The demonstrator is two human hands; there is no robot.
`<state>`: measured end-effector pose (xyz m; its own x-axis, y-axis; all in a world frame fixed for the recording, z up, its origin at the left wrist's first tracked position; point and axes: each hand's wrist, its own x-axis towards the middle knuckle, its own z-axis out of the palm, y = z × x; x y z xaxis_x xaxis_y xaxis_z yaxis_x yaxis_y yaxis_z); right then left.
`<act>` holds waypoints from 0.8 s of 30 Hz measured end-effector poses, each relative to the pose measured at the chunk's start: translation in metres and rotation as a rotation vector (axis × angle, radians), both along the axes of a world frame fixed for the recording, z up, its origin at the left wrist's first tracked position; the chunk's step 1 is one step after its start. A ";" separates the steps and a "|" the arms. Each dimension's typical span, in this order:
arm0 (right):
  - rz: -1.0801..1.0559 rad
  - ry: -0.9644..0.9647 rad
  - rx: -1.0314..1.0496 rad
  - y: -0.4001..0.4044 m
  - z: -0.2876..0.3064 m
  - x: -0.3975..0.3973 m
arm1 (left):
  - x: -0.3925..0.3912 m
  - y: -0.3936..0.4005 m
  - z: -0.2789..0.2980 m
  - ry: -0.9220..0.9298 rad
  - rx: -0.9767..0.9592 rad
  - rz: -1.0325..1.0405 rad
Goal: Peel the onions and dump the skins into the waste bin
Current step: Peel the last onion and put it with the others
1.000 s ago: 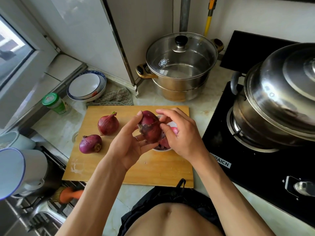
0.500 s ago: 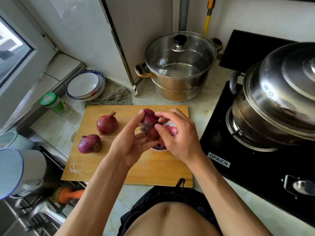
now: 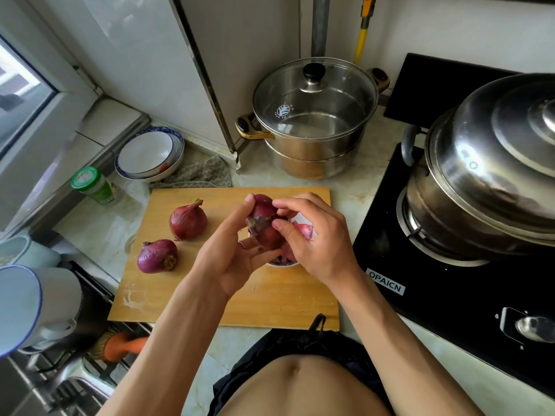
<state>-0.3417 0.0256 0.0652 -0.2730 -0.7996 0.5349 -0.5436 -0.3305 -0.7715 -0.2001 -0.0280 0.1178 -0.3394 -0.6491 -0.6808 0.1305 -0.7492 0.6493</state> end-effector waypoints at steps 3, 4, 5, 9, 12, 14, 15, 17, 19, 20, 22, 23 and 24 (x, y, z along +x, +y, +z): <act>0.021 0.003 0.017 -0.001 -0.001 0.000 | 0.001 0.001 -0.001 -0.004 0.003 0.006; 0.028 0.004 0.020 -0.002 -0.002 0.001 | 0.001 0.001 -0.001 -0.007 -0.003 0.011; 0.033 0.003 0.022 -0.002 -0.002 0.002 | 0.001 0.001 -0.001 -0.007 -0.010 0.017; 0.027 -0.066 0.035 0.002 0.001 0.000 | -0.002 0.000 0.003 0.015 -0.028 0.008; 0.043 -0.123 0.053 0.004 0.006 -0.001 | -0.003 -0.001 0.005 0.044 -0.029 0.005; 0.049 -0.124 0.060 0.005 0.008 -0.002 | -0.003 0.000 0.006 0.061 -0.023 0.004; 0.048 -0.127 0.066 0.005 0.008 -0.003 | -0.004 0.000 0.006 0.071 -0.021 -0.001; 0.041 -0.131 0.080 0.006 0.008 -0.007 | -0.005 0.001 0.006 0.083 -0.021 -0.025; 0.038 -0.123 0.091 0.006 0.007 -0.010 | -0.004 0.000 0.007 0.076 -0.034 -0.050; 0.035 -0.115 0.093 0.006 0.007 -0.011 | -0.005 0.000 0.007 0.069 -0.040 -0.060; 0.042 -0.113 0.091 0.007 0.008 -0.011 | -0.005 -0.001 0.007 0.066 -0.044 -0.070; 0.053 -0.124 0.093 0.008 0.008 -0.010 | -0.005 -0.001 0.008 0.069 -0.042 -0.075; 0.062 -0.135 0.095 0.008 0.008 -0.010 | -0.006 -0.001 0.008 0.072 -0.037 -0.082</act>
<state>-0.3520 0.0335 0.0737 -0.2856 -0.8624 0.4180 -0.4140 -0.2823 -0.8654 -0.2062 -0.0289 0.1262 -0.4397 -0.6415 -0.6286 0.1169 -0.7348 0.6682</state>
